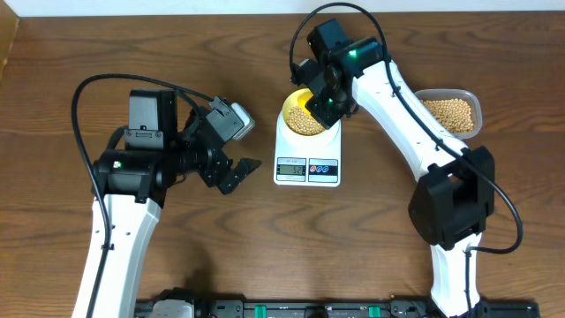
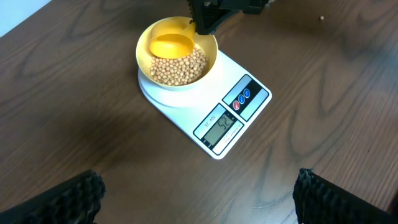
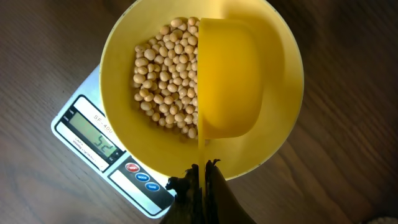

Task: Scoop item into bowl and weigh 50g on scale
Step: 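Hold the scoop inside the bowl with the right gripper, tilting it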

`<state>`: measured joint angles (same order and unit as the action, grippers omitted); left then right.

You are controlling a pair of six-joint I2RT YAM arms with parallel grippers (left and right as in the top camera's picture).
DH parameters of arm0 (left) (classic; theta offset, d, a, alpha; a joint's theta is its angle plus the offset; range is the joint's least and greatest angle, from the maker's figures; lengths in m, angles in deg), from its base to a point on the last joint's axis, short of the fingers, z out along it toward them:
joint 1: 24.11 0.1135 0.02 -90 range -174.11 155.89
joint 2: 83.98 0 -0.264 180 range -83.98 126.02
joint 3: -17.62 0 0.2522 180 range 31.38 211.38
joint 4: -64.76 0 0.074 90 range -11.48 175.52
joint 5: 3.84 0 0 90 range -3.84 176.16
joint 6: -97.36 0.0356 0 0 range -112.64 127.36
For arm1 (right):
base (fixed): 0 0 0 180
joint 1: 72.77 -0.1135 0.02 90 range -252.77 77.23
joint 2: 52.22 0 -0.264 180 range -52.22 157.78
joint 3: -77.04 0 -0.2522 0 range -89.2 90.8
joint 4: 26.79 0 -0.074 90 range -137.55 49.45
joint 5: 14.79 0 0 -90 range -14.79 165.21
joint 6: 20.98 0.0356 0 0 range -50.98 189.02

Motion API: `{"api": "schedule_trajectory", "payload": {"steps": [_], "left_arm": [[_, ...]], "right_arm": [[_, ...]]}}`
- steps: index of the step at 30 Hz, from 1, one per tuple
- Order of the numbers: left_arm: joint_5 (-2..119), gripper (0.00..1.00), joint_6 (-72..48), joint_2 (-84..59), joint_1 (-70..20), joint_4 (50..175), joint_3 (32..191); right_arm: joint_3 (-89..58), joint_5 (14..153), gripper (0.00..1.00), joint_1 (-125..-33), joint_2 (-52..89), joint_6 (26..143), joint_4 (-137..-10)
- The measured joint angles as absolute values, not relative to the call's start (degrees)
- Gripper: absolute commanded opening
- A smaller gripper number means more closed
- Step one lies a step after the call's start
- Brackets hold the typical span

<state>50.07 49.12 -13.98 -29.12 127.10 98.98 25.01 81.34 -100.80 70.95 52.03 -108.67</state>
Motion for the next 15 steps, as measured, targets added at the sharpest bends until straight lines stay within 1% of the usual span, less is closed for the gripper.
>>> {"api": "schedule_trajectory", "payload": {"steps": [15], "left_arm": [[50.1, 0.99, 49.1, -14.0, -29.1, 127.1, 99.0]], "right_arm": [[25.0, 81.3, 0.01, -102.0, 71.9, 52.0, -108.5]]}}
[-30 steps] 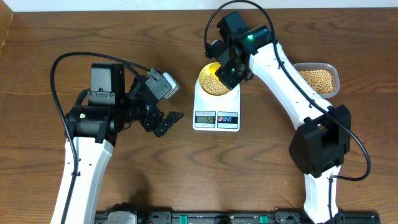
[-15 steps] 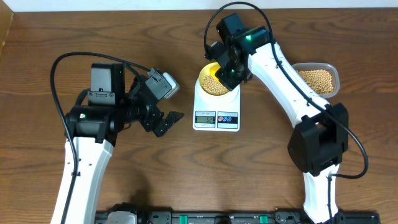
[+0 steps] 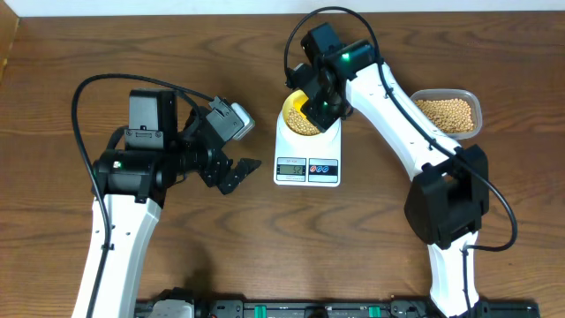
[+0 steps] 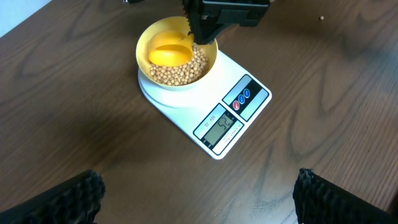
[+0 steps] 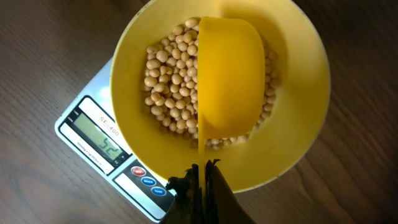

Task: Scoop item into bowl and weigh 50g on scale
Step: 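Hold the scoop inside the bowl with the right gripper, tilting it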

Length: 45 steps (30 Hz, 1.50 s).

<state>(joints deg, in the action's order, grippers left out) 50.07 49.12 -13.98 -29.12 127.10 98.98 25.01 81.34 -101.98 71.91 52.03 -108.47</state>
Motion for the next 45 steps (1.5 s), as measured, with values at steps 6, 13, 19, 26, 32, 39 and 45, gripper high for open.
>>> {"api": "schedule_trajectory", "payload": {"steps": [6, 13, 19, 26, 32, 39, 45], "left_arm": [[50.1, 0.99, 49.1, -14.0, -29.1, 127.1, 99.0], [50.1, 0.99, 49.1, -14.0, -29.1, 127.1, 99.0], [50.1, 0.99, 49.1, -14.0, -29.1, 127.1, 99.0], [50.1, 0.99, 49.1, -14.0, -29.1, 127.1, 99.0], [50.1, 0.99, 49.1, -14.0, -29.1, 127.1, 99.0], [50.1, 0.99, 49.1, -14.0, -29.1, 127.1, 99.0], [50.1, 0.99, 49.1, -14.0, -29.1, 127.1, 99.0]], "right_arm": [[25.0, 81.3, 0.01, -102.3, 72.0, 52.0, -108.5], [25.0, 81.2, 0.01, -103.7, 72.0, 52.0, -108.8], [25.0, 81.3, 0.01, -104.0, 72.0, 52.1, -109.8], [25.0, 84.7, 0.01, -103.1, 72.0, 52.8, -110.2], [25.0, 89.1, 0.01, -100.8, 72.0, 53.4, -110.2], [25.0, 95.4, 0.01, -98.0, 72.0, 53.6, -110.1], [25.1, 102.3, 0.01, -94.7, 72.0, 53.6, -110.1]]}}
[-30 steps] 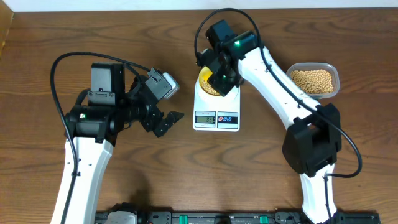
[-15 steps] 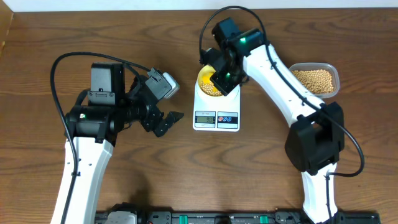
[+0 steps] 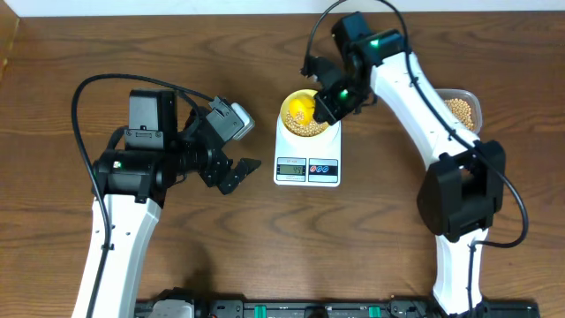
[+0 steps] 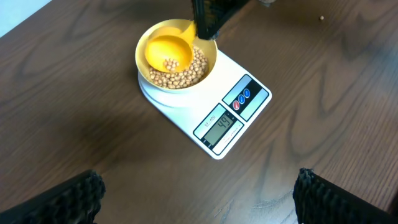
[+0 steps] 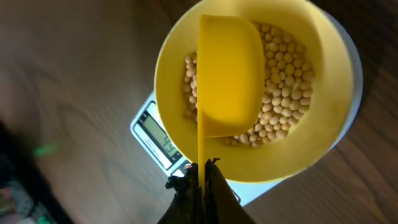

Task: Scoop item into bowl and weigh 50g on scale
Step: 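Hold the scoop inside the bowl with the right gripper, tilting it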

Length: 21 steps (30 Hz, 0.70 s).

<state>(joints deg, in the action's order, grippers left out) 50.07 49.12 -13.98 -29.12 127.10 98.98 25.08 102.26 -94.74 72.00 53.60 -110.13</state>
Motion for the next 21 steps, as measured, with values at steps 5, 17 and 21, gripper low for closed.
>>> {"api": "schedule_trajectory", "payload": {"steps": [5, 17, 21], "left_arm": [[50.1, 0.99, 49.1, -14.0, -29.1, 127.1, 99.0], [50.1, 0.99, 49.1, -14.0, -29.1, 127.1, 99.0], [50.1, 0.99, 49.1, -14.0, -29.1, 127.1, 99.0]], "right_arm": [[25.1, 107.1, 0.01, -91.6, 71.4, 53.6, -110.3], [25.2, 112.6, 0.01, -88.7, 69.4, 53.6, -112.4], [25.2, 113.0, 0.01, -88.6, 69.4, 53.6, -112.5]]}}
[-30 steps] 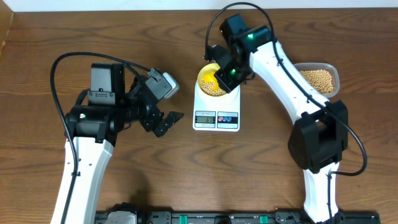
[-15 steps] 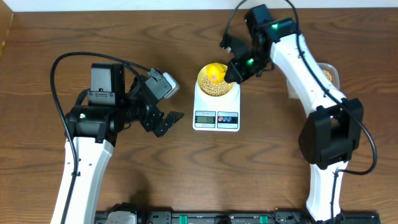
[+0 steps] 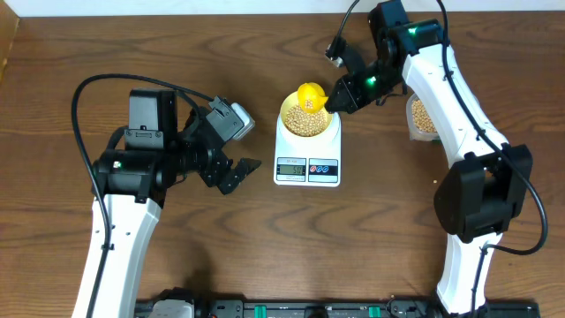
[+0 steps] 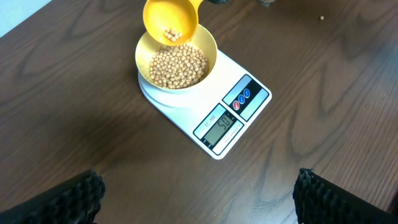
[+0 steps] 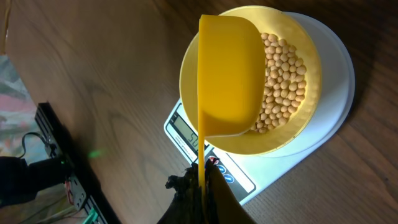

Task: Scoop item into bowl and weigh 50g on scale
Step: 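Hold the scoop inside the bowl with the right gripper, tilting it, then lift the yellow scoop out of the bowl and move it right to the tub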

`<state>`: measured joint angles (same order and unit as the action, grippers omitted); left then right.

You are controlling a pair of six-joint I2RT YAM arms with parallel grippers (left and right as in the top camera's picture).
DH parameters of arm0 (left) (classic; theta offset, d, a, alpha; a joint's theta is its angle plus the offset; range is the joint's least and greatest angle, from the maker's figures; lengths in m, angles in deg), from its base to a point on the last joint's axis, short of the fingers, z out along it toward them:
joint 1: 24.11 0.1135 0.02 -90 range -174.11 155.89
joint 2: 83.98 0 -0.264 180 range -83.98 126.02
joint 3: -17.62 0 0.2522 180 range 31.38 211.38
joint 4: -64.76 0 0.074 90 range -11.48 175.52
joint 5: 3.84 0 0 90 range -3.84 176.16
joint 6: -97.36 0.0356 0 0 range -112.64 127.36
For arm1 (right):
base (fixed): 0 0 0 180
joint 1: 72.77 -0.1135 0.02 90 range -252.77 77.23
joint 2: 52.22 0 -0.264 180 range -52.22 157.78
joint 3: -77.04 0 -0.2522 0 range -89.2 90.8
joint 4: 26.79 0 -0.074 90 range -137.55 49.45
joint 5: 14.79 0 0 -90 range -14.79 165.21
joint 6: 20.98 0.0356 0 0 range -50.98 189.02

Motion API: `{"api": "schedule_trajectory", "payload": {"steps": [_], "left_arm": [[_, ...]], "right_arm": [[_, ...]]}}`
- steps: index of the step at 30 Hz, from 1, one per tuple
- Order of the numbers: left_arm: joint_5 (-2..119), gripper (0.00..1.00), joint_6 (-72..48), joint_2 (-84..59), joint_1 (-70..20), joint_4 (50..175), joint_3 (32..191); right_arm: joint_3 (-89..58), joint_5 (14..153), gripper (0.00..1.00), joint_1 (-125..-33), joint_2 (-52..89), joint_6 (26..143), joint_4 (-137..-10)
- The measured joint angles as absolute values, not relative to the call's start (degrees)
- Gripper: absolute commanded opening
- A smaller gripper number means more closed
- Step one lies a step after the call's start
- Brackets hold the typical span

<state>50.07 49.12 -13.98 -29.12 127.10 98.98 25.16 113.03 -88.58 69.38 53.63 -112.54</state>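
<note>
A yellow bowl [image 3: 306, 120] of soybeans sits on the white scale [image 3: 307, 159], whose display [image 4: 223, 129] reads 50. My right gripper [image 5: 204, 180] is shut on the thin handle of the yellow scoop [image 3: 311, 94], which hangs above the bowl's far rim with a few beans in it [image 4: 169, 20]. In the right wrist view the scoop [image 5: 227, 78] covers the bowl's left half. My left gripper [image 3: 237, 172] stands open over bare table left of the scale; only its finger pads [image 4: 73, 198] show in its own view.
A clear tub of soybeans [image 3: 422, 117] lies at the right, partly hidden under my right arm. One stray bean [image 4: 321, 18] lies on the wood beyond the scale. The table's front edge holds a black rail [image 3: 291, 309].
The right gripper has lifted the scoop out of the bowl and toward the far right. The scale reading went from 49 to 50. The left arm has not moved.
The scoop lay in the bowl with the scale at 52, and stayed so half a second later. Then the scoop held a few beans and the scale read 49. Now the scoop hangs above the bowl's rim and the scale reads 50.
</note>
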Motion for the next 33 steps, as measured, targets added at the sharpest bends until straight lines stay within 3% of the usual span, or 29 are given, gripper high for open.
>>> {"api": "schedule_trajectory", "payload": {"steps": [10, 19, 33], "left_arm": [[50.1, 0.99, 49.1, -14.0, -29.1, 127.1, 99.0], [50.1, 0.99, 49.1, -14.0, -29.1, 127.1, 99.0], [50.1, 0.99, 49.1, -14.0, -29.1, 127.1, 99.0]], "right_arm": [[25.6, 120.6, 0.01, -86.3, 69.2, 53.6, -112.6], [25.7, 129.5, 0.01, -75.9, 66.6, 53.8, -113.8], [26.4, 127.9, 0.01, -54.1, 52.4, 54.0, -124.6]]}}
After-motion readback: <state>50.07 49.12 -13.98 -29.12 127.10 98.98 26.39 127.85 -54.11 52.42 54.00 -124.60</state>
